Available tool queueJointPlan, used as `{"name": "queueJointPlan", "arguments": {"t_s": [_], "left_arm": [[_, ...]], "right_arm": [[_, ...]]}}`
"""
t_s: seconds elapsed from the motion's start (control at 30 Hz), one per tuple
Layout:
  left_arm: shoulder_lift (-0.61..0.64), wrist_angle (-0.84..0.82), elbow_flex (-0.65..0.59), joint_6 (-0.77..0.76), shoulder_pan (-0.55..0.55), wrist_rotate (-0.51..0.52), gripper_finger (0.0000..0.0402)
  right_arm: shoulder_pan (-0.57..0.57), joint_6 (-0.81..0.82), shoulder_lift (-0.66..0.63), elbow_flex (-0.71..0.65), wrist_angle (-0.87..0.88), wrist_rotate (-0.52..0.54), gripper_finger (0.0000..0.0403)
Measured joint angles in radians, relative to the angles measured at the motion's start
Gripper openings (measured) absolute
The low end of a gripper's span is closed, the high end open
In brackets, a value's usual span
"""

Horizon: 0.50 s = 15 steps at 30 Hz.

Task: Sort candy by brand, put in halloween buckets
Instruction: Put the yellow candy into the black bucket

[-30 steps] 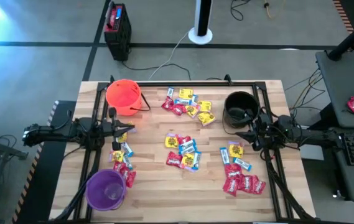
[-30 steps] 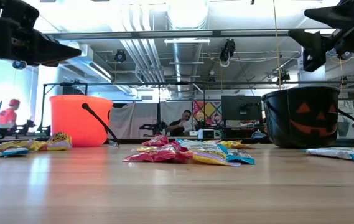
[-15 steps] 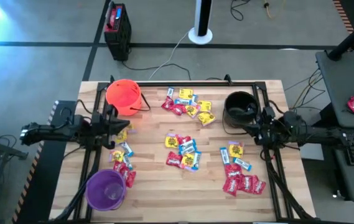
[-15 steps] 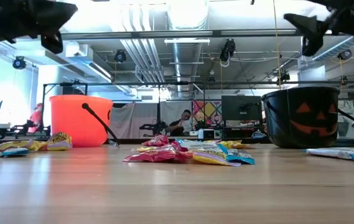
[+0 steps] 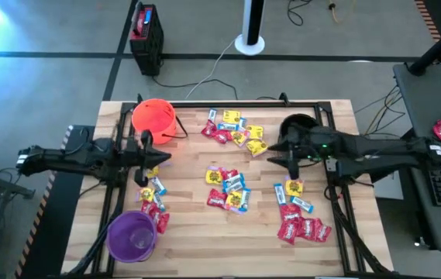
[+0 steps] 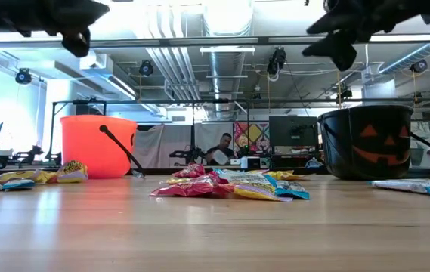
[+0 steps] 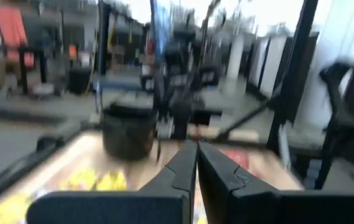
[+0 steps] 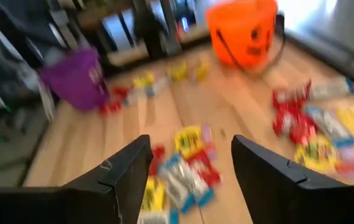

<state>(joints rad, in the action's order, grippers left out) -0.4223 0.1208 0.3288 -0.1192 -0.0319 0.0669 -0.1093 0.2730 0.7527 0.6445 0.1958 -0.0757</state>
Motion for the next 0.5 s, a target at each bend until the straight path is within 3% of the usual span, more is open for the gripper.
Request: {"name": "queueJointPlan", "arguments": {"t_s": [0.27, 0.5], "left_arm": [[-0.014, -0.059, 0.017, -0.019, 0.001, 0.002, 0.0000], [-0.034, -0.048, 0.016, -0.032, 0.001, 0.002, 0.0000]], "right_arm": [[0.006, -0.037, 0.131, 0.160, 0.214, 0.022, 0.0215], [0.029, -0.065, 0.215, 0.200, 0.272, 0.017, 0.0215]]}}
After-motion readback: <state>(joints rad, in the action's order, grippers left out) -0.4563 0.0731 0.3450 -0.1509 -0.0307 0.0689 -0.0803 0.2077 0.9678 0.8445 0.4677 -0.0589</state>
